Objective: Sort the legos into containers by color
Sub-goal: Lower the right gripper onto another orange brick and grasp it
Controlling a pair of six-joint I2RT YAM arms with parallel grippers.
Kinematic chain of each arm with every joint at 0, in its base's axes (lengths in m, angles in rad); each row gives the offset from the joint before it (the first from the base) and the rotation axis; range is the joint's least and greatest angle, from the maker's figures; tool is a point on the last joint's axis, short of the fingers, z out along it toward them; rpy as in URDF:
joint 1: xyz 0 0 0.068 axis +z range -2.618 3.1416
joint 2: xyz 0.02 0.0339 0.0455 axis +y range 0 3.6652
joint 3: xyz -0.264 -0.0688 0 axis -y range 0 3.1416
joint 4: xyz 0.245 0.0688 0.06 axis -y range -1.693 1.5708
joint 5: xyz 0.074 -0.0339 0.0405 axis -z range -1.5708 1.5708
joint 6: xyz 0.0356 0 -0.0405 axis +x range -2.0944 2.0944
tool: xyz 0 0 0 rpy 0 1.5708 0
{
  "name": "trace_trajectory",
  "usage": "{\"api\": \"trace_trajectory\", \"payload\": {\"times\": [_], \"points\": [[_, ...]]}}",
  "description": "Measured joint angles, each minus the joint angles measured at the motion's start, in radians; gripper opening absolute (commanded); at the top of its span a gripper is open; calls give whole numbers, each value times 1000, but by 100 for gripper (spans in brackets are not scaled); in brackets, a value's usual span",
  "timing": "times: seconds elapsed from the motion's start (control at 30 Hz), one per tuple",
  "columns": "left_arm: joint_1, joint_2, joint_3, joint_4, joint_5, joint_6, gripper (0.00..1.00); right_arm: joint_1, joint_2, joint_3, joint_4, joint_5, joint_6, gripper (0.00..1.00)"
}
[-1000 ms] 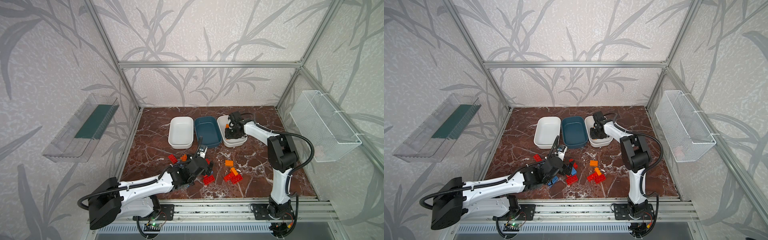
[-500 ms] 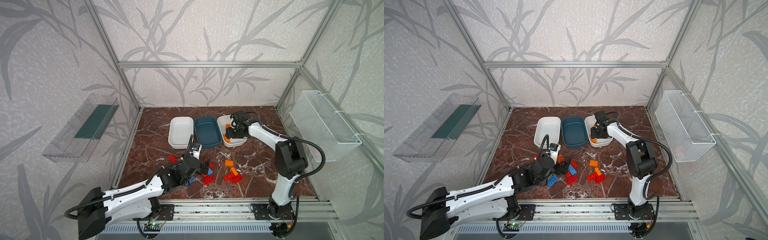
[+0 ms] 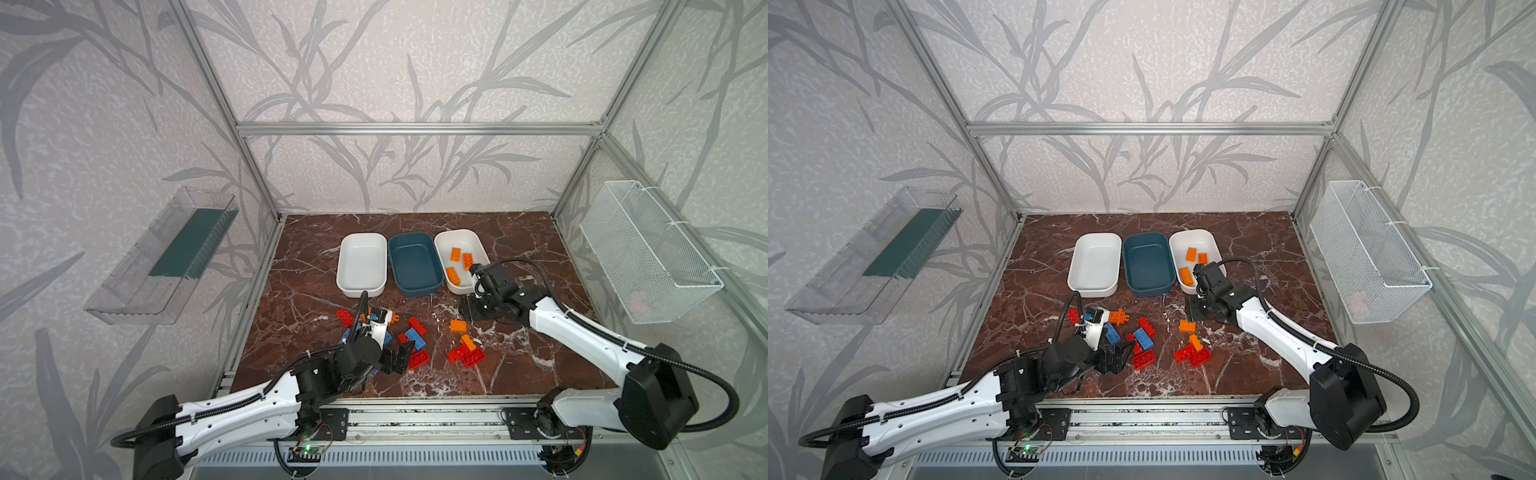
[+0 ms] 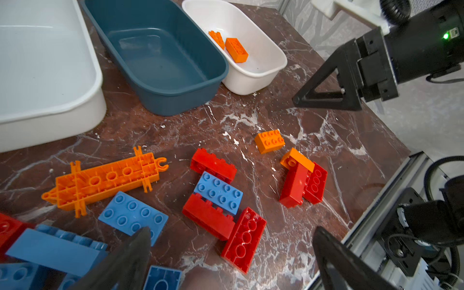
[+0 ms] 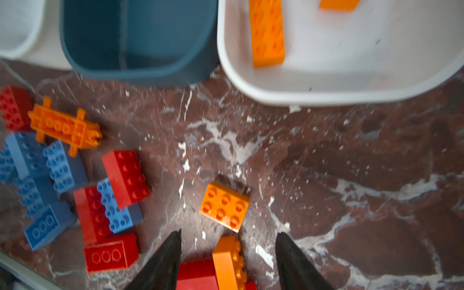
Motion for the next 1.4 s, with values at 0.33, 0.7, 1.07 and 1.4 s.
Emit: {"api": "trace_trajectory", "payload": {"times": [0.33,0.7,1.07,1.4], "points": [[-78,-39,-26,-18,-12,-65,99,109,-47,-128,44,51,126,72],[-93,-205,-92,-79,-51,-106,99,116,62,-127,124,80,189,72],[-93,-302,-132,-132,-101,-113,99,119,218,-80,173,90,208,65],[-93,-364,-151,-164,-116,-113,99,131,308,-14,186,103,213,45]]}}
